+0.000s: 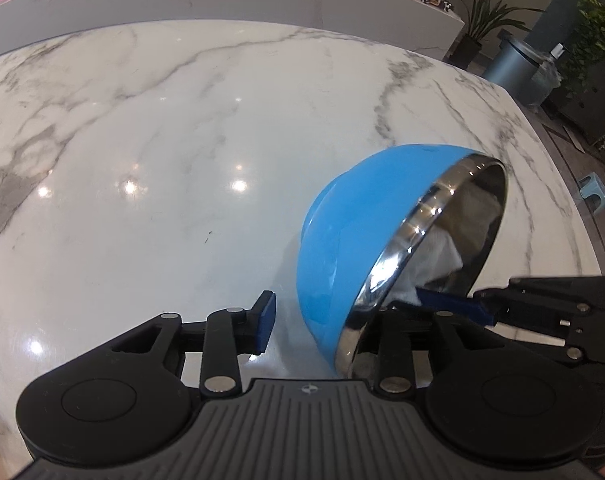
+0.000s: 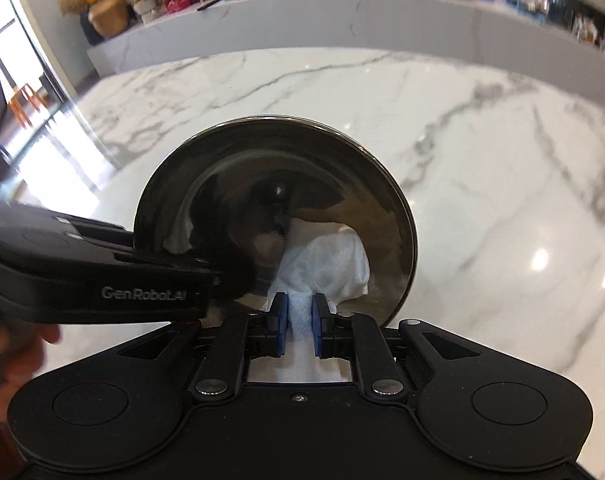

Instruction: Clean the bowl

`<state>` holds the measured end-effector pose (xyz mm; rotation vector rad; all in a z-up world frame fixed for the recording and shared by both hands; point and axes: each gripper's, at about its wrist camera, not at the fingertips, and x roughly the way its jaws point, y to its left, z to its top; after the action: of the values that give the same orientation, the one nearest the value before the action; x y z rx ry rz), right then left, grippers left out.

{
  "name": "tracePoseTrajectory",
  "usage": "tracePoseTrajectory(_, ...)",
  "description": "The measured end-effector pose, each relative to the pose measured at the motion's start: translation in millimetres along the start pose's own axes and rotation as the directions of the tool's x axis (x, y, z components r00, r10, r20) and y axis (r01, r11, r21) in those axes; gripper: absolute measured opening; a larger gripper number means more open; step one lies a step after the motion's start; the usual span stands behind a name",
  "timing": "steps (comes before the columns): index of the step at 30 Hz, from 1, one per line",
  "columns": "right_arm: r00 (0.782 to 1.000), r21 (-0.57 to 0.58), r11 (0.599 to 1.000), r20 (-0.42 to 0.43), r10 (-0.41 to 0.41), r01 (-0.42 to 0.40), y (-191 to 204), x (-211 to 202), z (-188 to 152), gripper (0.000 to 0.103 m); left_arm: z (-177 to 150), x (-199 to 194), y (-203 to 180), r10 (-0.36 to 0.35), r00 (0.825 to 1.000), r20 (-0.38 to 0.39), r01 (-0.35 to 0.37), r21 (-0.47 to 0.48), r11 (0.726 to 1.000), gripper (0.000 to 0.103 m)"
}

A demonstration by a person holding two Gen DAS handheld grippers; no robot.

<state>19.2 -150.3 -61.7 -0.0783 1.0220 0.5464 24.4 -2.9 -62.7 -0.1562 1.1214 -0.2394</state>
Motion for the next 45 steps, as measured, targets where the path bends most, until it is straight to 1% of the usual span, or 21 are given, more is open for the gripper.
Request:
tracePoseTrajectory(3, 1.000, -0.034, 0.999, 0.005, -0.018, 0.018, 5.0, -0.8, -0.8, 0.011, 0.1, 0.2, -0.3, -0.010, 1.000, -0.009, 0.011, 0.008, 1.000, 0.026)
tracePoseTrajectory(4, 1.000, -0.049, 0.998, 0.007, -0.026, 0.026, 7.4, -1.2, -1.0, 0.010, -0.2, 0.2, -0.7, -0.014, 1.000, -0.012, 0.014, 0.011, 1.000, 0.022)
tracePoseTrajectory(7, 0.998, -0.104, 0.993, 0.019, -0.060, 0.061, 15.2, -3.3, -2.0, 0.010, -0.6, -0.1, -2.6, -0.014, 1.000, -0.021, 0.014, 0.034, 0.999, 0.021)
tracePoseTrajectory(10, 0.996, -0.134, 0.987, 0.031, -0.088, 0.091, 18.5, -4.9, -4.7, 0.010, -0.3, -1.5, -3.5, -0.016, 0.999, -0.027, 0.017, 0.050, 0.999, 0.020)
tracePoseTrajectory(13, 0.988, -0.180, 0.972, 0.057, -0.141, 0.150, 22.5, -6.3, -6.1, 0.010, 0.1, -2.4, -3.8, -0.018, 0.999, -0.032, 0.020, 0.056, 0.998, 0.019)
tracePoseTrajectory(18, 0.970, -0.212, 0.949, 0.117, -0.211, 0.232, 25.1, -10.9, -7.1, 0.010, -0.6, -5.3, -8.0, 0.017, 1.000, -0.021, -0.015, 0.096, 0.995, 0.020)
tracePoseTrajectory(22, 0.971, -0.209, 0.951, 0.114, -0.209, 0.229, 22.3, -8.8, -5.6, 0.010, -0.3, -6.0, -6.0, 0.015, 1.000, -0.018, -0.014, 0.085, 0.996, 0.019)
tracePoseTrajectory(26, 0.976, -0.186, 0.960, 0.096, -0.193, 0.208, 20.6, -3.8, -1.7, 0.010, 0.2, -6.1, -2.3, 0.012, 1.000, -0.002, -0.012, 0.049, 0.999, 0.020)
tracePoseTrajectory(30, 0.984, -0.140, 0.975, 0.072, -0.163, 0.172, 14.3, -2.4, 1.0, 0.010, -0.5, -4.6, -0.9, 0.011, 1.000, 0.004, -0.011, 0.024, 1.000, 0.024)
tracePoseTrajectory(32, 0.986, -0.116, 0.980, 0.061, -0.153, 0.159, 12.3, -0.9, 2.1, 0.010, -1.2, -3.4, -0.7, 0.008, 1.000, 0.002, -0.008, 0.009, 1.000, 0.028)
tracePoseTrajectory(36, 0.992, -0.062, 0.990, 0.042, -0.123, 0.126, 7.7, 1.4, 3.4, 0.011, -2.2, -1.7, -0.9, 0.011, 1.000, 0.005, -0.011, -0.013, 1.000, 0.029)
tracePoseTrajectory(39, 0.996, -0.019, 0.996, 0.028, -0.084, 0.084, 3.4, 1.7, 3.4, 0.011, -1.6, -2.4, -1.3, 0.015, 1.000, 0.011, -0.015, -0.008, 1.000, 0.027)
tracePoseTrajectory(40, 0.997, -0.013, 0.997, 0.025, -0.075, 0.076, 3.1, 2.2, 3.6, 0.011, -1.5, -2.7, -1.5, 0.014, 1.000, 0.011, -0.014, -0.003, 1.000, 0.023)
tracePoseTrajectory(41, 0.997, -0.013, 0.997, 0.023, -0.070, 0.070, 3.7, 2.4, 3.4, 0.011, -1.4, -3.0, -1.8, 0.013, 1.000, 0.012, -0.013, 0.003, 1.000, 0.017)
tracePoseTrajectory(42, 0.997, -0.024, 0.997, 0.024, -0.074, 0.075, 6.0, 2.6, 3.1, 0.011, -1.2, -3.0, -3.6, 0.005, 1.000, 0.004, -0.006, 0.018, 1.000, 0.016)
tracePoseTrajectory(45, 0.996, -0.051, 0.995, 0.025, -0.081, 0.082, 10.2, 2.7, 2.5, 0.011, -0.8, -4.1, -7.8, 0.025, 1.000, -0.004, -0.024, 0.062, 0.998, 0.016)
